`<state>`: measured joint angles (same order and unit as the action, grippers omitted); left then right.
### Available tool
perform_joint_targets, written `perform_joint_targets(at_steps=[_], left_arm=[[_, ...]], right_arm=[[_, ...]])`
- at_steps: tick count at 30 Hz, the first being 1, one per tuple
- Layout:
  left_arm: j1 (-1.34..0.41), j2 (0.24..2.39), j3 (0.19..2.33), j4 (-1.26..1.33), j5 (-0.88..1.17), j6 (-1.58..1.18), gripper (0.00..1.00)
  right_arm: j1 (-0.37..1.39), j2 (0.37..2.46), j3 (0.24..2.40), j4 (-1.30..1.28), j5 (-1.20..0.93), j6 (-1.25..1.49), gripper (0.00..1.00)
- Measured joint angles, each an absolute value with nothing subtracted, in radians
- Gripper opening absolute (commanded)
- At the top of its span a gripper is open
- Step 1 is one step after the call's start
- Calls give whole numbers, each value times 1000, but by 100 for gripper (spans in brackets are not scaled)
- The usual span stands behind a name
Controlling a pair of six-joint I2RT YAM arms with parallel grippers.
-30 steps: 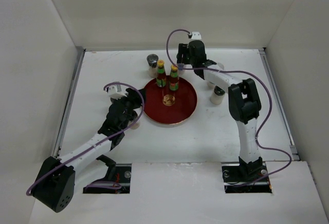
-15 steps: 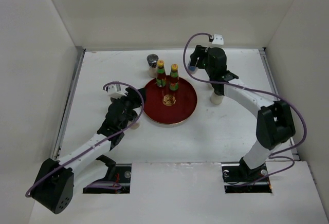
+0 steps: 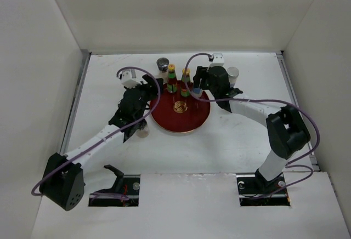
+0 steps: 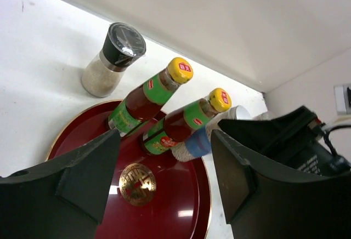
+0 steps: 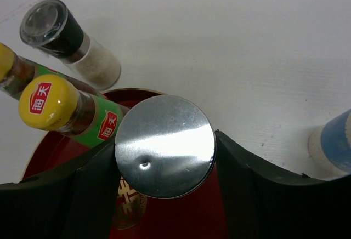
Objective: Organize the condiment bottles
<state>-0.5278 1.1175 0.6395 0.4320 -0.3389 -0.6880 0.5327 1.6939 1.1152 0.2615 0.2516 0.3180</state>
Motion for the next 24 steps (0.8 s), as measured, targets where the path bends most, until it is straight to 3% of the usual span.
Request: perform_joint_targets(at_steps=[3, 15, 24], left_arm=[[-515, 1195, 727, 374, -346, -690, 69], [-434, 1531, 1147, 81, -406, -704, 79], [-412, 1809, 1594, -207, -420, -690, 81]], right_arm=[[548, 1707, 1108, 263, 273, 317, 70], [591, 1692, 1022, 368, 339, 331, 95], [622, 1418, 822, 369, 406, 377, 100]])
